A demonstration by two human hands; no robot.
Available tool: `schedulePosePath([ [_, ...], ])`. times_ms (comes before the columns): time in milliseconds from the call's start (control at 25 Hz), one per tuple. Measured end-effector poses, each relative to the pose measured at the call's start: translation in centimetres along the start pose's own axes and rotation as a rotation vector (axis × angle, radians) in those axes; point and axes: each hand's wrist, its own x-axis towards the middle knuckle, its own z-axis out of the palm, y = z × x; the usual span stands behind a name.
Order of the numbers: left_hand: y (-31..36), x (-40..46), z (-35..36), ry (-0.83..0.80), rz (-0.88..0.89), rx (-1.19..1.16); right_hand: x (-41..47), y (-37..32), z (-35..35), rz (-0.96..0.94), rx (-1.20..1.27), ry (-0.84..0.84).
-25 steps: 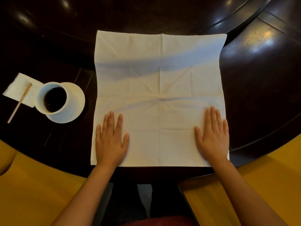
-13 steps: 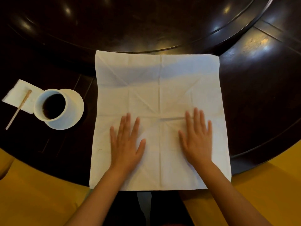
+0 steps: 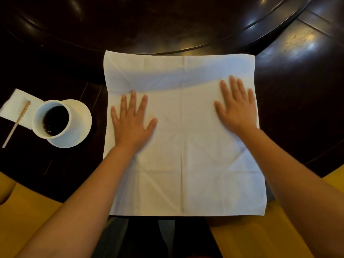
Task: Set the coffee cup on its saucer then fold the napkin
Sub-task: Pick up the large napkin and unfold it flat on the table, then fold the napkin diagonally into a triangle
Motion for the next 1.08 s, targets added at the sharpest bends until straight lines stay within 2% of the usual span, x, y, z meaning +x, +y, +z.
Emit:
schedulePosePath([
  [160, 0.1, 0.0, -0.4, -0.022, -0.052, 0.004, -0.4, 1.4, -1.2, -0.041, 0.001, -0.070],
  [280, 2.4, -1.9, -1.1, 0.012, -0.089, -0.073, -4.7, 1.7, -2.4, -0.209, -0.009, -0.099],
  [360, 5.5, -4.9, -1.2, 0.066, 0.031, -0.131, -9.7, 2.6, -2.8, -0.421, -0.017, -0.145],
  [440, 9.3, -8.7, -0.6, 0.055, 0.228, -0.155, -15.1, 4.0, -2.6, -0.608, -0.035, -0.216],
  [560, 13.1, -12.8, 1.1, -0.053, 0.407, -0.099, -20.5, 6.3, -2.1, -0.727, -0.119, -0.286],
  [680, 13.8, -14.0, 1.9, -0.092, 0.438, -0.014, -22.3, 7.1, -1.7, -0.757, -0.212, -0.331],
  [760, 13.8, -14.0, 1.9, -0.100, 0.435, -0.009, -22.5, 7.3, -1.5, -0.742, -0.217, -0.303],
  [960, 14.1, -14.1, 1.7, -0.157, 0.433, -0.023, -22.8, 7.5, -2.4, -0.738, 0.032, -0.143],
  [1080, 14.2, -14.9, 1.1, -0.216, 0.404, -0.029, -22.2, 6.4, -4.4, -0.653, 0.207, -0.022],
])
